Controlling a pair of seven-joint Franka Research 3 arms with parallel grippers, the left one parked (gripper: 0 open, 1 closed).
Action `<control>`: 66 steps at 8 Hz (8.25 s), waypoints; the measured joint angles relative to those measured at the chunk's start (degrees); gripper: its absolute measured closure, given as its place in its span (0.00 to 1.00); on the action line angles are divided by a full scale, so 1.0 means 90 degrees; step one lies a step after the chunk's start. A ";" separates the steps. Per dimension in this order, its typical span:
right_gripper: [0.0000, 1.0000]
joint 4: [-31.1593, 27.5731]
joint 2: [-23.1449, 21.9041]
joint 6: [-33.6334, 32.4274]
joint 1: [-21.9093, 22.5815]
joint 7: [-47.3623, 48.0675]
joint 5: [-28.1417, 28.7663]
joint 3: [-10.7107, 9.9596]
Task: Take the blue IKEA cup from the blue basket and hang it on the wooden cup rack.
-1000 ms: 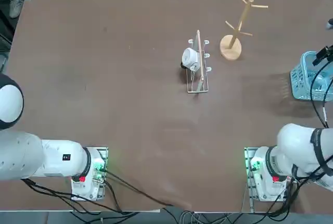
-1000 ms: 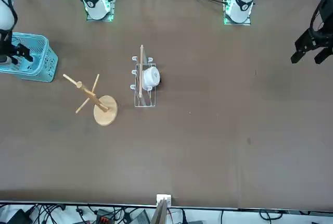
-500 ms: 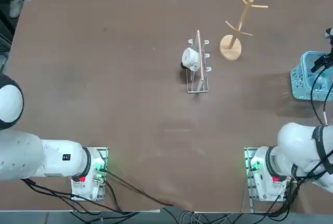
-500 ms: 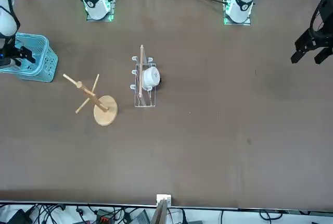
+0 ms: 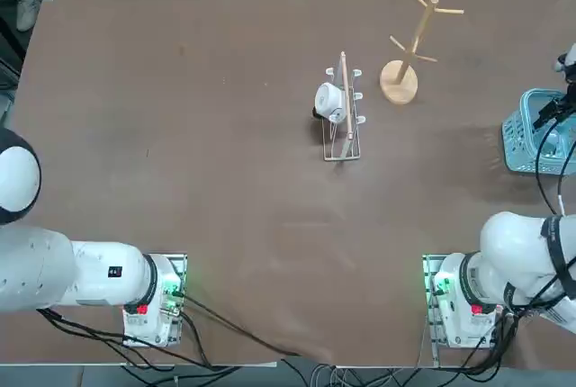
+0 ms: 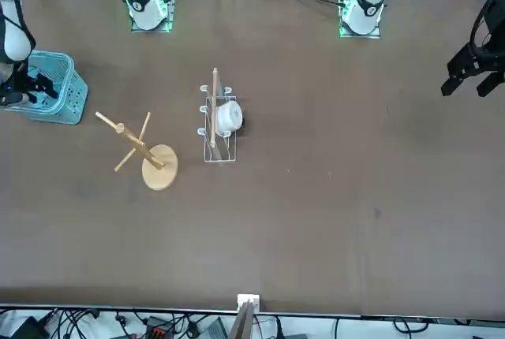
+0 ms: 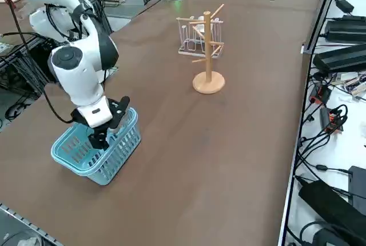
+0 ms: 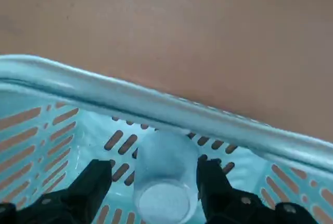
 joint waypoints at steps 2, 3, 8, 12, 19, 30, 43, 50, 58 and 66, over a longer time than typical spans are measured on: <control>0.00 0.0000 0.0123 0.0125 -0.0125 -0.0163 0.0000 0.0000; 0.00 0.0000 0.0170 0.0179 -0.0184 -0.0223 0.0000 0.0000; 0.00 -0.0030 0.0255 0.0225 -0.0252 -0.0250 0.0000 0.0000; 0.00 -0.0081 0.0254 0.0224 -0.0305 -0.0352 0.0000 0.0001; 0.00 -0.0159 0.0237 0.0214 -0.0420 -0.0458 0.0000 0.0006; 0.16 -0.0158 0.0210 0.0212 -0.0420 -0.0478 0.0000 0.0047; 0.16 0.2483 -0.1564 -0.3995 0.0609 -0.0490 0.1141 0.0244; 0.16 0.3675 -0.1467 -0.5568 0.1479 -0.0489 0.3365 0.0273; 0.16 0.3724 -0.0712 -0.5434 0.2468 -0.0533 0.4491 0.0282; 0.16 0.3735 -0.0332 -0.4954 0.2965 -0.0588 0.4601 0.0278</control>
